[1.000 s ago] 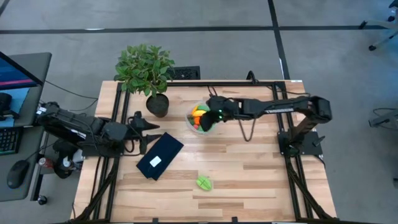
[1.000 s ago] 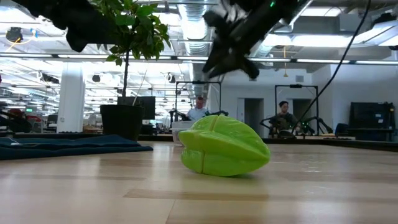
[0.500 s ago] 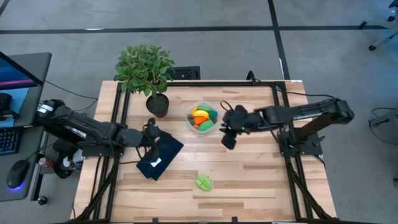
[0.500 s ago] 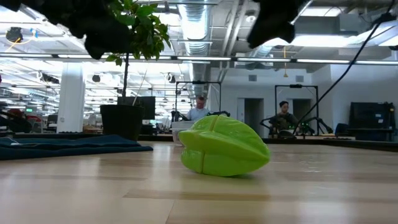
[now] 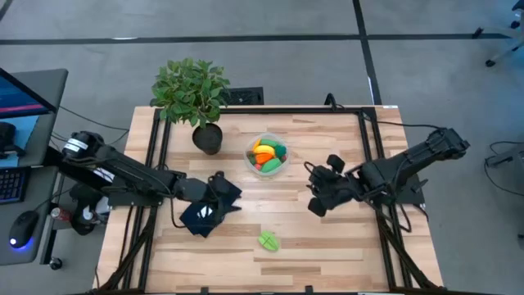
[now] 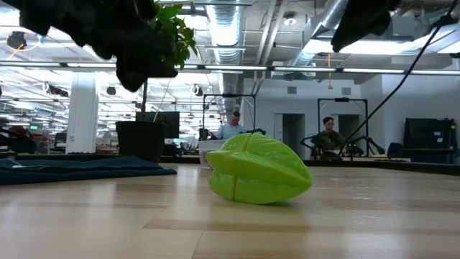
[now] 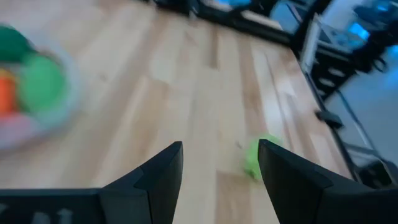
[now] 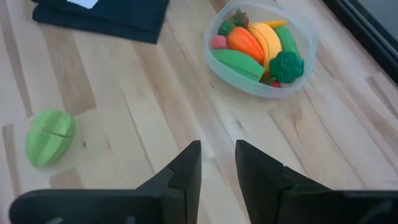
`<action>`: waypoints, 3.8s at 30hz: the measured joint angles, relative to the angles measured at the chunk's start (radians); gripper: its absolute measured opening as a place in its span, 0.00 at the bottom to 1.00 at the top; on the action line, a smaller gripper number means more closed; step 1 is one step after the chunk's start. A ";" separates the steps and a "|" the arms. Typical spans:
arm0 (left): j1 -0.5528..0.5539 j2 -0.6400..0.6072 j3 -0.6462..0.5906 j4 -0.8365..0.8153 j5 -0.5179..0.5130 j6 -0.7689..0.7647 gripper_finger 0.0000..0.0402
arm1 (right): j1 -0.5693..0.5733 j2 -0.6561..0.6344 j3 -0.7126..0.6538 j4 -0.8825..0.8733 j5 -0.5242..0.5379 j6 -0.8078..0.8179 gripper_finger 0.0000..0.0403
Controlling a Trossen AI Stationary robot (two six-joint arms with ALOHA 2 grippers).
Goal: Pick and placing Produce into tupperware
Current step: Put the green starfruit into the transparent bin
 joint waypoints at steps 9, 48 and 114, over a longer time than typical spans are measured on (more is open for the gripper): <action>-0.002 0.197 0.105 0.006 0.207 0.013 0.50 | 0.168 0.000 0.000 -0.084 0.100 0.205 0.23; -0.068 0.549 0.482 -0.246 0.199 0.474 0.67 | 0.629 0.004 -0.001 -0.148 0.353 0.785 0.23; -0.078 0.694 0.528 -0.134 0.235 0.426 0.67 | 0.683 0.005 -0.001 -0.153 0.346 0.814 0.23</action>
